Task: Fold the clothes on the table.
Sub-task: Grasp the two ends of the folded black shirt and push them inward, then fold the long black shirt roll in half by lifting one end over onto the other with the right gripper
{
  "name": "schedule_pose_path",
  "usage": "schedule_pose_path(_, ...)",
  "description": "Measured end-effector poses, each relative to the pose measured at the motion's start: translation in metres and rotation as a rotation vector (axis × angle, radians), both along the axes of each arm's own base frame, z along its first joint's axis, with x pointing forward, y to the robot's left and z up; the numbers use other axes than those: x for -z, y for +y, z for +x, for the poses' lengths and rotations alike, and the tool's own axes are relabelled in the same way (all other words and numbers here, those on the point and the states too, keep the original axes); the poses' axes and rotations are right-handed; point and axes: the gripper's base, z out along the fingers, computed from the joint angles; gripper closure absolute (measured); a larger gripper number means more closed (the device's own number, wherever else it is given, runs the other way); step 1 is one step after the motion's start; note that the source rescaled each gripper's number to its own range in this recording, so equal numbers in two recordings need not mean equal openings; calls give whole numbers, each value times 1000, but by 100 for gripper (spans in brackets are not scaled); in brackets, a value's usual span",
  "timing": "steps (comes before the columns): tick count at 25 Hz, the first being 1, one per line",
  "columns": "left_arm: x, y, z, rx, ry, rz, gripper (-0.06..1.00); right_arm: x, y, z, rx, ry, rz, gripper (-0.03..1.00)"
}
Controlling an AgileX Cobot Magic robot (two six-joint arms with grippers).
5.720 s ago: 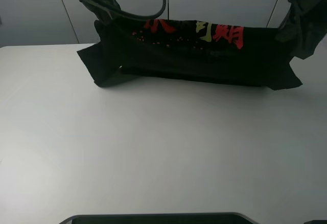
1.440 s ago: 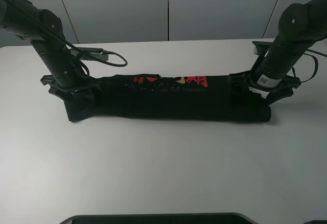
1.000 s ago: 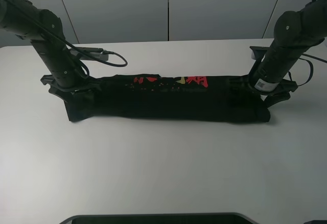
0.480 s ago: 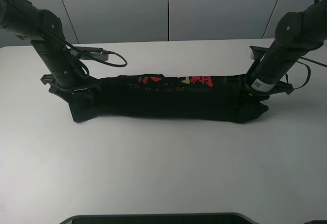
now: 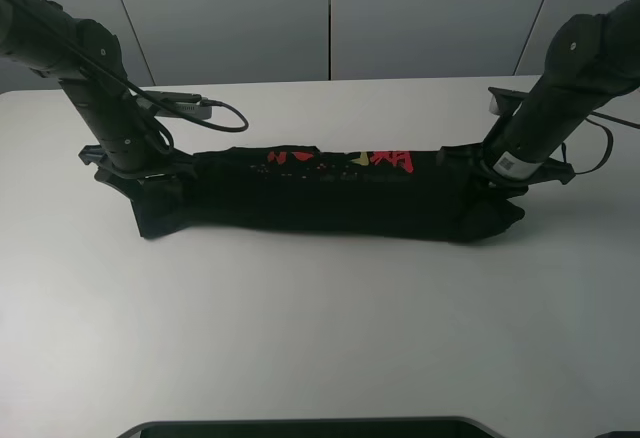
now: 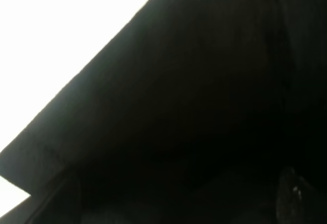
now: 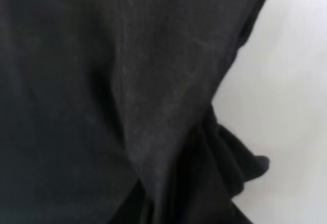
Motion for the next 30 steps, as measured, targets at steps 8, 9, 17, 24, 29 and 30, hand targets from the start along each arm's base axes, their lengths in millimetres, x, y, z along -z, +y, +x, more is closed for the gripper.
schedule_pose_path(8,0,0,0,0,-4,-1,-4,-61,2,-7,-42,-65,40,81)
schedule_pose_path(9,0,0,0,0,-4,-1,-4,-68,4,-7,-46,-65,58,81)
schedule_pose_path(17,0,0,0,6,-4,-1,-4,-112,43,3,-149,-150,389,81)
schedule_pose_path(24,0,0,0,12,-3,-4,-4,-111,104,-2,-227,-188,530,81)
schedule_pose_path(29,0,-1,0,7,-1,-9,-5,-78,152,-5,-225,-160,607,81)
schedule_pose_path(30,0,-1,0,7,-1,-10,-5,-70,161,-6,-214,-145,629,81)
